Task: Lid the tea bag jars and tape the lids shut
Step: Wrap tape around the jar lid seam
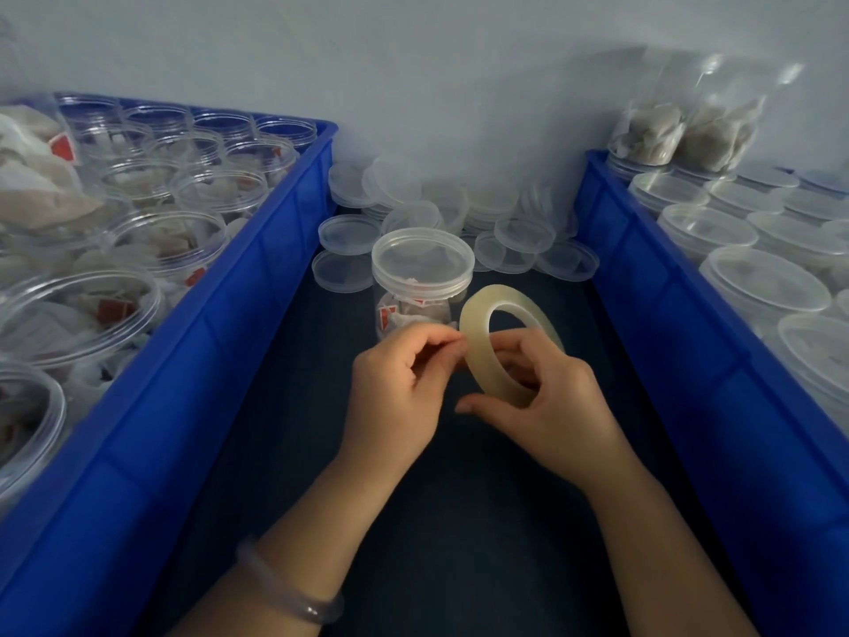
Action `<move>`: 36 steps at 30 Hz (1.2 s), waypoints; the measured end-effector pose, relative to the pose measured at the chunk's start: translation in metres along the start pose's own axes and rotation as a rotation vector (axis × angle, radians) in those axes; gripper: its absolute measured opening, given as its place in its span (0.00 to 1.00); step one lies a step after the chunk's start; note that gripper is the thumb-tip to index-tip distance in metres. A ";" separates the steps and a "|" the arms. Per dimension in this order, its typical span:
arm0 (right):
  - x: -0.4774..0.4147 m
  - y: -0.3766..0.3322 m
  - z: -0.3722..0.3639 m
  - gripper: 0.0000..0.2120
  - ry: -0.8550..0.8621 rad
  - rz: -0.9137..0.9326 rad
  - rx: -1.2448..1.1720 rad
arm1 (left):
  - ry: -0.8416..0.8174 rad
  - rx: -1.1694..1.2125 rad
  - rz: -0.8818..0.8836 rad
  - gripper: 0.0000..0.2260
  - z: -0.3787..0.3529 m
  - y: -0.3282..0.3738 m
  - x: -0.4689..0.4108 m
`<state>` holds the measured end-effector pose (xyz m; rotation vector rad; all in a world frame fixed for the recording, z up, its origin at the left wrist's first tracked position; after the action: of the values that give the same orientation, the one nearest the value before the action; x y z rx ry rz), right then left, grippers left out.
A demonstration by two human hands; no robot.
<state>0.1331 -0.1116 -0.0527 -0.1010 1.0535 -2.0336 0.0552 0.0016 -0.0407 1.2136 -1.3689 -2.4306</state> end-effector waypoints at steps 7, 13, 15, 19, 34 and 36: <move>-0.003 0.009 0.014 0.22 0.190 -0.068 -0.188 | -0.122 0.099 0.038 0.05 -0.007 0.007 -0.001; -0.003 0.003 0.024 0.07 0.190 0.032 -0.135 | -0.103 0.230 0.220 0.05 -0.008 -0.006 -0.002; -0.004 -0.001 0.024 0.04 0.172 0.051 -0.159 | -0.075 0.200 0.211 0.04 -0.006 -0.006 -0.001; -0.012 -0.005 0.029 0.11 0.164 0.004 -0.130 | 0.089 -0.048 -0.113 0.04 0.011 0.022 -0.006; -0.057 -0.002 0.018 0.10 0.095 -0.026 -0.069 | 0.045 0.009 0.105 0.35 0.009 -0.031 -0.044; -0.059 -0.004 0.017 0.09 0.087 -0.028 -0.060 | 0.046 0.015 0.110 0.34 0.010 -0.031 -0.044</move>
<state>0.1762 -0.0801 -0.0230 -0.0586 1.1735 -2.0475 0.0874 0.0460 -0.0353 1.1571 -1.4041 -2.3082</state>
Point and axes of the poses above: each hand's wrist, its own x-axis away from the middle knuckle, its own z-axis out of the back of the hand, y = z × x, the point moved 8 cm from there along -x, towards the middle knuckle, and after that the axes turned 1 degree about x, right-handed, at the moved point
